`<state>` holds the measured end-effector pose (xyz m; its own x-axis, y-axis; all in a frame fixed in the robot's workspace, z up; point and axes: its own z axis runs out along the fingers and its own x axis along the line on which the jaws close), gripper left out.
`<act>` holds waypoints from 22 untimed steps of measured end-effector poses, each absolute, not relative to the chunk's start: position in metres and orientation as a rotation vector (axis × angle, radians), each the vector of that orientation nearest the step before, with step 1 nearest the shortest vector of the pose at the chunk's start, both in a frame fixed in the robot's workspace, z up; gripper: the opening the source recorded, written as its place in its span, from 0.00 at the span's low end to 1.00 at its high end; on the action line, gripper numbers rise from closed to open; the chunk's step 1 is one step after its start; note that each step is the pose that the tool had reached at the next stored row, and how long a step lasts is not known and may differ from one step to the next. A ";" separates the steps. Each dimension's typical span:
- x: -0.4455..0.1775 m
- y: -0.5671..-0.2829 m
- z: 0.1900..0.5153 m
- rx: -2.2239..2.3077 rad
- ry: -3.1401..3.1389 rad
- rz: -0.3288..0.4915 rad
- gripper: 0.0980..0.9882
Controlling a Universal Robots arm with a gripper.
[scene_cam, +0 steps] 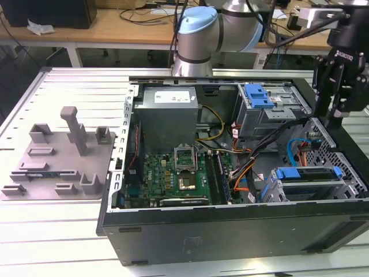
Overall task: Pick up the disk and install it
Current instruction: 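Insert the first disk wire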
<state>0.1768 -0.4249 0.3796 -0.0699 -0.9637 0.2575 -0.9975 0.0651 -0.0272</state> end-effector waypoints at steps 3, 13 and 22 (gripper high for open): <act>0.176 -0.411 0.374 1.997 -2.139 0.332 0.36; 0.174 -0.406 0.365 1.926 -2.084 0.435 0.36; 0.170 -0.402 0.355 1.868 -2.075 0.484 0.36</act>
